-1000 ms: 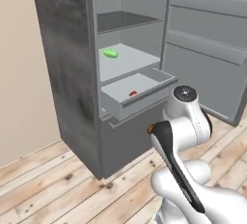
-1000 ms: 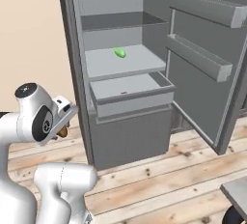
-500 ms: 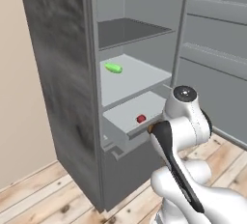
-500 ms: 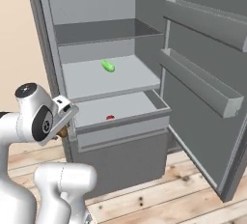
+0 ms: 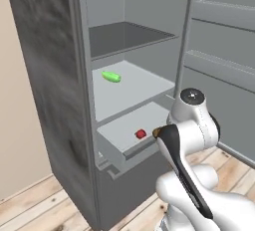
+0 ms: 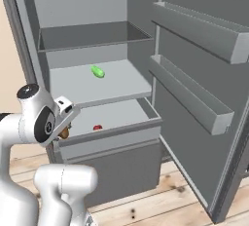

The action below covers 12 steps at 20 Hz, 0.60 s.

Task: Place the bell pepper and potato inside the fridge drawer. Close the drawer after placing the vegetables.

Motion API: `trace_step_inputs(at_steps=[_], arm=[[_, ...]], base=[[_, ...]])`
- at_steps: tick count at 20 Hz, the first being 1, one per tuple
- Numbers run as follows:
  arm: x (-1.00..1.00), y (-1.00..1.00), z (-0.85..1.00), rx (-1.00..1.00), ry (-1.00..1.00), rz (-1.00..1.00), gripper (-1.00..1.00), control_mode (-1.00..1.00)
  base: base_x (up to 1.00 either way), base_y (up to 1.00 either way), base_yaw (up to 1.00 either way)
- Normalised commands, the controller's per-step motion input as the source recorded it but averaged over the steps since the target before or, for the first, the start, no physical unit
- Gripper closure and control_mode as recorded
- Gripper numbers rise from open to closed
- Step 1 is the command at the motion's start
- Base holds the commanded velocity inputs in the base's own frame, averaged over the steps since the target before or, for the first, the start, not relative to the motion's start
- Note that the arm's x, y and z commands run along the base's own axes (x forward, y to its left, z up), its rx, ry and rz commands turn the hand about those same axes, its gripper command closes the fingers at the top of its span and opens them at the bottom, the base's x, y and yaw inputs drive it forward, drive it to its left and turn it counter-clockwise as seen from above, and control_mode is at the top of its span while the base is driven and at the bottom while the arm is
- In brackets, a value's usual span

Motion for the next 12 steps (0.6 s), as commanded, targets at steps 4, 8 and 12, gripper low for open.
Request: trace_step_inputs(at_steps=[4, 8, 12], arm=[[0.00, 0.00, 0.00, 0.00, 0.00, 0.00, 1.00, 1.00], [0.00, 0.00, 0.00, 0.00, 0.00, 0.00, 1.00, 1.00], [0.00, 0.00, 0.00, 0.00, 0.00, 0.00, 1.00, 1.00]], base=[[0.71, -0.02, 0.04], [0.71, -0.50, 0.11], [0.32, -0.55, 0.10]])
